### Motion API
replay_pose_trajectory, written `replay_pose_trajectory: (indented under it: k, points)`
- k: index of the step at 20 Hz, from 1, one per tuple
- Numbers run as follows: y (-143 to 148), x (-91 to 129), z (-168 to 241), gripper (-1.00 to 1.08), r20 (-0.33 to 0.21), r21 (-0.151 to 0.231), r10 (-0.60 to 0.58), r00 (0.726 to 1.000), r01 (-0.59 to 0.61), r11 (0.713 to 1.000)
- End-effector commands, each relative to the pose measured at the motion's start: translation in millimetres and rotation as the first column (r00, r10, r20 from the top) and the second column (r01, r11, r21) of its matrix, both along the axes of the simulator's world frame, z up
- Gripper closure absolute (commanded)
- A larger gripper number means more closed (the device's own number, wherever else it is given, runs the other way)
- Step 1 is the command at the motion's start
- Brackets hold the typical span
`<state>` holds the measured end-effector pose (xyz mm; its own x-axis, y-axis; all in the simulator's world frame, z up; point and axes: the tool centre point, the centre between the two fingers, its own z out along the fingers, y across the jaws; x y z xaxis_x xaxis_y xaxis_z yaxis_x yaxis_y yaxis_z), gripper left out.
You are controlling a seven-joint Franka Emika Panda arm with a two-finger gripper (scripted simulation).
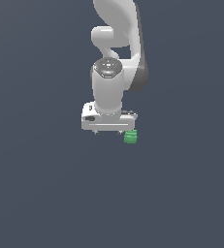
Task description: Pick up the object and move it to a goal position.
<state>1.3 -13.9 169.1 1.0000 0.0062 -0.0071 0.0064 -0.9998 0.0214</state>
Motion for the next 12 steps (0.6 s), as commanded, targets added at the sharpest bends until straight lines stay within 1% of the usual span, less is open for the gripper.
replay_pose_trajectory:
  k: [1, 4, 9, 12]
  points:
    - [0.0, 0.0, 0.0, -0.92, 0.000, 0.000, 0.000, 1.000, 0.000, 1.000]
    - [-6.1, -0.9, -1.8, -0.92, -0.004, -0.005, -0.002, 1.000, 0.002, 1.000]
    - [-30.7, -5.4, -9.0, -0.92, -0.019, -0.027, -0.009, 1.000, 0.008, 1.000]
    - [-32.2, -5.7, -9.7, -0.92, -0.020, -0.029, -0.009, 1.000, 0.009, 1.000]
